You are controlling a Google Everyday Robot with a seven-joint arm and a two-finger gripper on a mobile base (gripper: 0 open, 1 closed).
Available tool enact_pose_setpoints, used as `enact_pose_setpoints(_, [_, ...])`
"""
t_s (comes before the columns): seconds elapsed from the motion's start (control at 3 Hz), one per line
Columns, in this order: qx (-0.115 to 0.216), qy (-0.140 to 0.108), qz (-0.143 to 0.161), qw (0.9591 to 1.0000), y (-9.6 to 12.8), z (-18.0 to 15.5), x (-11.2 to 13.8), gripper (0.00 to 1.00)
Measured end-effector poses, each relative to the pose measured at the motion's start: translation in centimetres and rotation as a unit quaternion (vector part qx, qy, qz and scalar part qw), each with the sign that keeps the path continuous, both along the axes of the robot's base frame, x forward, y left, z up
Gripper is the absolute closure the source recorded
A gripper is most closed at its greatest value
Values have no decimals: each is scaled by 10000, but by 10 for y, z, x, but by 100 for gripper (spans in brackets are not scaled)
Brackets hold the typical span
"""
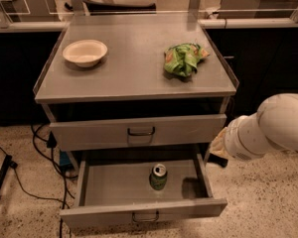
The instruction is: Pick green can from middle drawer and place on counter
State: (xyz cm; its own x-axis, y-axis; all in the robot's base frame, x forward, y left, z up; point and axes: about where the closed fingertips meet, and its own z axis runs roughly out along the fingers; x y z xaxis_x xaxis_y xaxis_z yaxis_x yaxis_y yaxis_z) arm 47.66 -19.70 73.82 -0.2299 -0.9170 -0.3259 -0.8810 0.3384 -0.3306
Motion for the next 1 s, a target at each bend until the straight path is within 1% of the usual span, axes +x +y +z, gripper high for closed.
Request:
enact_pose_setpoints(0.33, [150, 112, -69, 9998, -4, -49, 19, 100])
enact_pose_setpoints(0.67, [358, 460, -217, 9981, -5, -103, 31, 100])
enact_pose_setpoints(1.0, [638, 864, -333, 9937, -2, -162, 32, 100])
